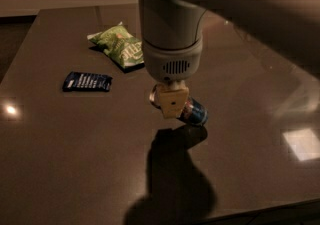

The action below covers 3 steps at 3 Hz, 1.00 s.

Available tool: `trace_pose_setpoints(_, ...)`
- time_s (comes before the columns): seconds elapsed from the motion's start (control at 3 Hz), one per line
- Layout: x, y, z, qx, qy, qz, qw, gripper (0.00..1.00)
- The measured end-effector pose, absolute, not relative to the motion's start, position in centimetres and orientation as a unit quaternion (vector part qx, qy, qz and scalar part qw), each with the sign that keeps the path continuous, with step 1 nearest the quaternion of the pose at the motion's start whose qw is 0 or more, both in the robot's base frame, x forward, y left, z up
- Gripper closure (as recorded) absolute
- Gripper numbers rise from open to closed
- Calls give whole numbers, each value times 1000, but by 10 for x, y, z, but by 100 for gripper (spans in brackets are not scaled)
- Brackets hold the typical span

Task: Knock redbull can over

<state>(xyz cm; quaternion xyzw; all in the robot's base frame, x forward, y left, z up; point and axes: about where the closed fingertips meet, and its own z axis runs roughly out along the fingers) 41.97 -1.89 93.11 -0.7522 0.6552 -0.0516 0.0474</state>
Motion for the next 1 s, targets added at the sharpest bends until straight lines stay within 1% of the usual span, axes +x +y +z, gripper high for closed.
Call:
trace_pose_setpoints(0.33, 434, -20, 920, -764, 639, -91, 18, 100)
trace_pose_setpoints(0.67, 445, -17, 905, -775, 623, -105, -6, 86)
trace_pose_setpoints(1.0, 452, -13, 892, -786, 608, -110, -25, 63)
